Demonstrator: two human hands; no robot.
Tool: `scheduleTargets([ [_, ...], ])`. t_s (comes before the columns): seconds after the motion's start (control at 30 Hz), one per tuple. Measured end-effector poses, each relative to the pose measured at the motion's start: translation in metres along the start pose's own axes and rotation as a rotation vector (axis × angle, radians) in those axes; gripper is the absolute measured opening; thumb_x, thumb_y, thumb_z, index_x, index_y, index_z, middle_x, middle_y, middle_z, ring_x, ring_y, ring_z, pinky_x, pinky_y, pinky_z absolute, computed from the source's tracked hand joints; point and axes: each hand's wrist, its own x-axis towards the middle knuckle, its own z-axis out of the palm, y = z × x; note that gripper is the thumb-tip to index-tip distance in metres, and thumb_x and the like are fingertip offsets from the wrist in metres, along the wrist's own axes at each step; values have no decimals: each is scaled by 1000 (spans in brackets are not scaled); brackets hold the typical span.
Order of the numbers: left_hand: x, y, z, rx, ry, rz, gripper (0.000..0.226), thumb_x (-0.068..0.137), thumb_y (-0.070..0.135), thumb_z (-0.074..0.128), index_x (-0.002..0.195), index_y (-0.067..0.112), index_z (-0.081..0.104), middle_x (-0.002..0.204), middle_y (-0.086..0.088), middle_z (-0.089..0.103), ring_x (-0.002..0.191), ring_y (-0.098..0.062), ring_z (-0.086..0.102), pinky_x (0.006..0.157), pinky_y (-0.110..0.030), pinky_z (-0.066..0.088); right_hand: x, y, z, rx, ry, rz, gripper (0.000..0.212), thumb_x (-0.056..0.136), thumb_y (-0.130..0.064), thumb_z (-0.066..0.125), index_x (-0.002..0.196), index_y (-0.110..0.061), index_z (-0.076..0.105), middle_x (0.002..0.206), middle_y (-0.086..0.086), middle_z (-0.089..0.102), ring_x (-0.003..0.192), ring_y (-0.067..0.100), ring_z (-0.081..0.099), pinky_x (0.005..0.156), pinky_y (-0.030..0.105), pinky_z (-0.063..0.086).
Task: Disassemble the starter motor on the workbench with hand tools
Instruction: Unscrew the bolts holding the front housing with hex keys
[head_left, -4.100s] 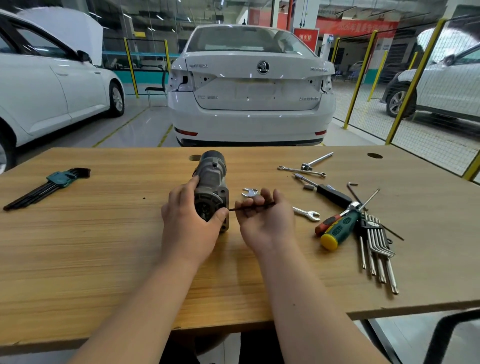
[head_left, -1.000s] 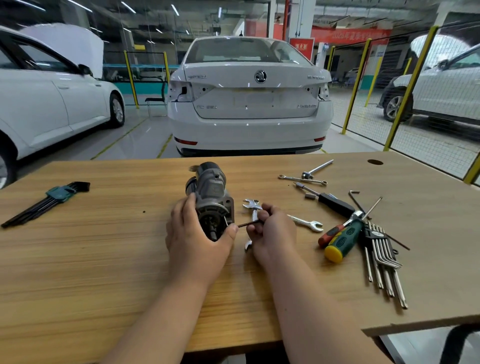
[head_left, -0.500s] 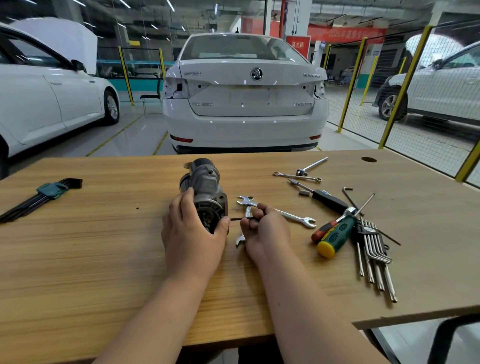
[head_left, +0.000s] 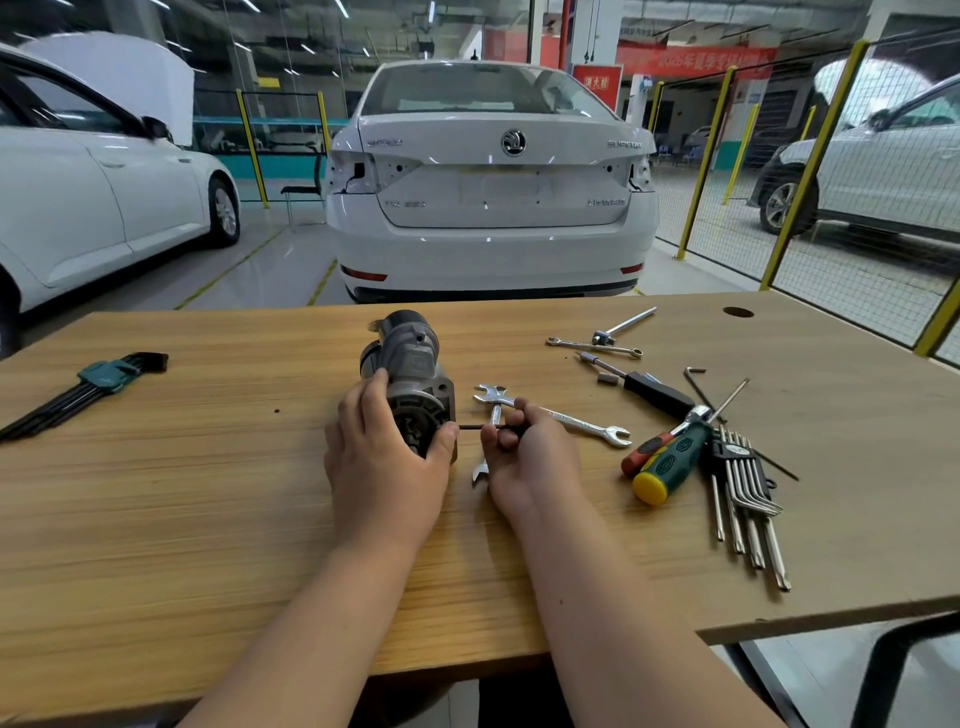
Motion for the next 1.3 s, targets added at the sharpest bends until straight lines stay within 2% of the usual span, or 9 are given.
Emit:
scheduleTargets([
  [0.13, 1, 1, 0, 18, 1, 5, 80, 79, 37, 75, 145, 10, 36, 147, -10, 38, 130, -33, 35, 104, -46, 33, -8, 5, 4, -67, -157, 1, 14, 96, 1, 48, 90, -6, 59, 69, 5, 52, 43, 9, 41, 50, 23, 53],
  [0.37, 2, 0, 0, 18, 9, 18, 77, 81, 34, 73, 144, 6, 39, 145, -16, 40, 128, -36, 37, 102, -47, 33, -13, 20, -7, -1066, -189, -487, 20, 95, -25, 56, 80, -21, 67, 67, -8, 66, 59, 17, 56, 64, 38, 53],
  [0.47, 2, 0, 1, 23, 15, 23, 76, 82, 33, 73, 144, 6, 39, 146, -16, 39, 129, -36, 36, 102, -47, 33, -13, 19, -6, -1002, -193, -374, 24, 93, -28, 59, 73, -17, 66, 47, -9, 55, 45, 13, 49, 52, 30, 47],
  [0.7, 4, -10, -6, -7, -43, 76, 86, 74, 34, 79, 145, 8, 38, 143, -14, 41, 128, -34, 36, 107, -44, 32, -13, 19, -1, -887, -163, -235, 26, 94, -28, 60, 72, -14, 65, 55, -3, 61, 43, 10, 50, 43, 25, 44],
  [0.87, 0, -15, -13, -28, -77, 195, 90, 64, 31, 85, 141, 6, 46, 134, -12, 50, 124, -29, 40, 102, -31, 30, -12, 21, -2, -814, -84, -299, 29, 95, -28, 58, 74, -8, 63, 67, 5, 67, 69, 24, 67, 63, 39, 57],
  [0.97, -3, -10, -11, -48, -76, 207, 88, 62, 33, 86, 138, 7, 50, 128, -10, 52, 121, -28, 41, 101, -30, 31, -9, 15, -6, -952, -64, -359, 29, 96, -27, 56, 75, -9, 66, 72, 5, 70, 76, 25, 67, 75, 44, 56],
  [1.07, -2, -11, -13, -73, -98, 206, 91, 60, 38, 85, 139, 10, 48, 128, -6, 50, 122, -23, 38, 101, -29, 31, -9, 5, -10, -1195, -89, -455, 29, 97, -30, 54, 74, -17, 66, 69, -3, 68, 66, 12, 62, 56, 24, 47],
  [1.17, -3, -11, -16, -78, -111, 235, 91, 60, 38, 87, 138, 9, 50, 127, -7, 52, 122, -26, 42, 99, -30, 34, -7, -2, -12, -1385, -105, -518, 37, 97, -34, 53, 66, -17, 60, 63, -4, 62, 66, 16, 60, 52, 23, 39],
  [1.3, -7, -8, -18, -48, -83, 346, 79, 66, 50, 68, 128, 2, 59, 120, -12, 60, 113, -32, 55, 96, -33, 39, -5, -9, -11, -1232, -124, -421, 37, 98, -34, 50, 70, -14, 65, 60, -2, 66, 57, 20, 62, 60, 31, 47],
])
